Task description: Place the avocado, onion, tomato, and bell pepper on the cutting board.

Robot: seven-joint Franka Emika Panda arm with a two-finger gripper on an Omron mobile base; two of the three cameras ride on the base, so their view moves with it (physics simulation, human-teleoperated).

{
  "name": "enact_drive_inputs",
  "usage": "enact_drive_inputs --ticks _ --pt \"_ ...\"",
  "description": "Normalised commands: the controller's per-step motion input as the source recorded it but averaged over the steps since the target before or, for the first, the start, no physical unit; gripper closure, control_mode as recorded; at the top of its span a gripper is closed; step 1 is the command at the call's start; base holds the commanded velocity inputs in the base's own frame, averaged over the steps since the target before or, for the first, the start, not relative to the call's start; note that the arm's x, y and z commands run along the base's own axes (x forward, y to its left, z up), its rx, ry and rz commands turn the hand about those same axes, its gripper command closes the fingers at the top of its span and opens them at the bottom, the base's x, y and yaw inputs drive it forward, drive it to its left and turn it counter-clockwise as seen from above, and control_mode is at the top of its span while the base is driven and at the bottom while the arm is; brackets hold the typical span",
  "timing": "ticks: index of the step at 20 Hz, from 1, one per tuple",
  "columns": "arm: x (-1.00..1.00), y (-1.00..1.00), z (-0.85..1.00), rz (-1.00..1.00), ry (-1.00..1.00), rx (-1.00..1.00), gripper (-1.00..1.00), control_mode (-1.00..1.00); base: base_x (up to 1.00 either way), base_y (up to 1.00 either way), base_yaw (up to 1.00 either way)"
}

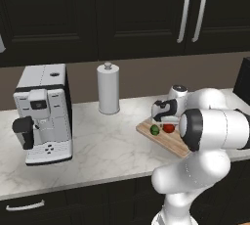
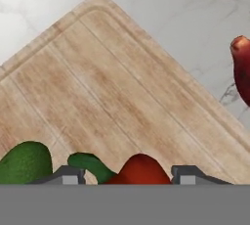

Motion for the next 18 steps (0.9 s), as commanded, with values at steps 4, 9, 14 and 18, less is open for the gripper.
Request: enact_drive_inputs --ticks 4,9,14,18 --pt "0.00 -0.16 0.01 0.00 0.00 0.02 -1.00 -1.00 0.00 0.00 0.00" --pt "0.00 -0.12 0.00 -0.01 0.00 0.01 -1.00 -1.00 0.00 0.00 0.00" --pt "0.00 0.00 0.25 0.00 0.00 0.00 -1.00 -1.00 0.00 0.00 0.00" --pt "0.00 -0.05 0.62 0.00 0.00 0.00 -1.00 -1.00 0.00 0.00 0.00"
